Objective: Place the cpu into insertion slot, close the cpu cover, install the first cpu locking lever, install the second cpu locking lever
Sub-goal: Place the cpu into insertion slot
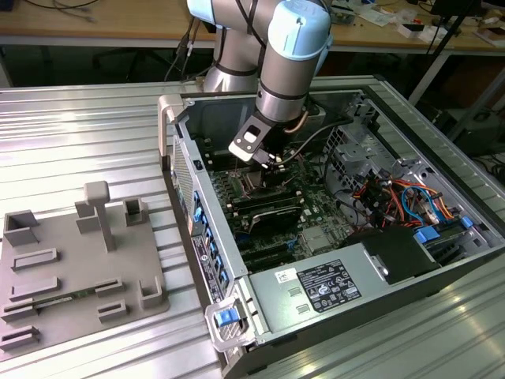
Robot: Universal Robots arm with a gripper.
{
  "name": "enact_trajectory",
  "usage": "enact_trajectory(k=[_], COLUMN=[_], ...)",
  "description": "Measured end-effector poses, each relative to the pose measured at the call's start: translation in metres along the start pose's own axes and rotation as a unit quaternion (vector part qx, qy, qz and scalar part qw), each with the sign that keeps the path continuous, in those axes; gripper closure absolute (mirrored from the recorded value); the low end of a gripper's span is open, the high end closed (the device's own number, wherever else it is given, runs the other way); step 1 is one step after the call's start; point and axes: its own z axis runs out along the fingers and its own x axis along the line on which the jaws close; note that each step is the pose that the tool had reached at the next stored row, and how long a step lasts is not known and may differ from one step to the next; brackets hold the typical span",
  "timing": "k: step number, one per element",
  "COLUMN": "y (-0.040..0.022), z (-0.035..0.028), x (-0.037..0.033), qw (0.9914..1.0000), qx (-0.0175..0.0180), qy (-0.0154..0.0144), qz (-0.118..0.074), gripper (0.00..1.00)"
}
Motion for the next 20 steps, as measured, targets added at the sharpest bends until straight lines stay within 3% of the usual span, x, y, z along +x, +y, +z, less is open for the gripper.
enact_trajectory(k=[20], y=[0.0008], z=[0.0001], x=[-0.0001], qw=[1.00000], qx=[0.0001], qy=[-0.0001], qz=[0.000], gripper=[0.45])
